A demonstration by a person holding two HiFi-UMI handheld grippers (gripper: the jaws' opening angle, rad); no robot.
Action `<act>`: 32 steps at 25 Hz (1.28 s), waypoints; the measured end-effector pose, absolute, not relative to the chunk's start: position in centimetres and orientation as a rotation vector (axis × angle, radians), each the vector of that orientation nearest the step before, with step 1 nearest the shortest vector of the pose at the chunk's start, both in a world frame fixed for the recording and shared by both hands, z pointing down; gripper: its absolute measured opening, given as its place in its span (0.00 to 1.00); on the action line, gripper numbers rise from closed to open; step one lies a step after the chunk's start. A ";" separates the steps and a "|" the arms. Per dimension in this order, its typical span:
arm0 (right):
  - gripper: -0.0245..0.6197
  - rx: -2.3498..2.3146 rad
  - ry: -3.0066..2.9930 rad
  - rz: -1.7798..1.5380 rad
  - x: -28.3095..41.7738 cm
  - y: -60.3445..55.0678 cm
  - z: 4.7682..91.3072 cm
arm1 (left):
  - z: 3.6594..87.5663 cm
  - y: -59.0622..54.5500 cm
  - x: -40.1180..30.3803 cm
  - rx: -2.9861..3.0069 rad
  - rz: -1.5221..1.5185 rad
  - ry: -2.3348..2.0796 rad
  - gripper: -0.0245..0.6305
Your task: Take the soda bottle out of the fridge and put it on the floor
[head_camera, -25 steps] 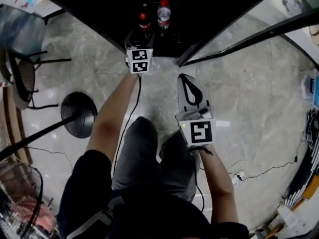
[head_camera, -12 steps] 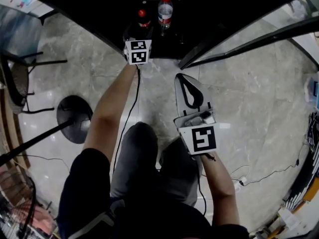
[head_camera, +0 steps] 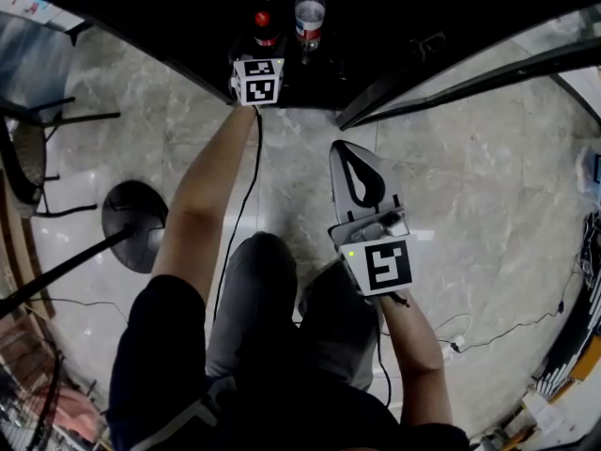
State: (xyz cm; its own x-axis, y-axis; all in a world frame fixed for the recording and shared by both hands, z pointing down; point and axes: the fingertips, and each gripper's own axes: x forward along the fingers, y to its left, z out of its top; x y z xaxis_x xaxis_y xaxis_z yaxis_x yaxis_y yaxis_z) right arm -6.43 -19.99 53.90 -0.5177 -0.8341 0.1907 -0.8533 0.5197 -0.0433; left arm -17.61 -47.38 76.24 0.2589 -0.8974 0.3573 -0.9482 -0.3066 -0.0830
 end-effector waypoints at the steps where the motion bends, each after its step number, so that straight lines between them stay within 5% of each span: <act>1: 0.07 1.455 -2.611 0.204 -6.4 -20.1 54.1 | 76.5 -47.6 -17.7 2.366 0.522 -1.755 0.53; 32: 0.07 1.370 -2.607 0.234 -6.2 -19.1 56.7 | 72.2 -40.9 -17.7 2.558 0.484 -1.657 0.52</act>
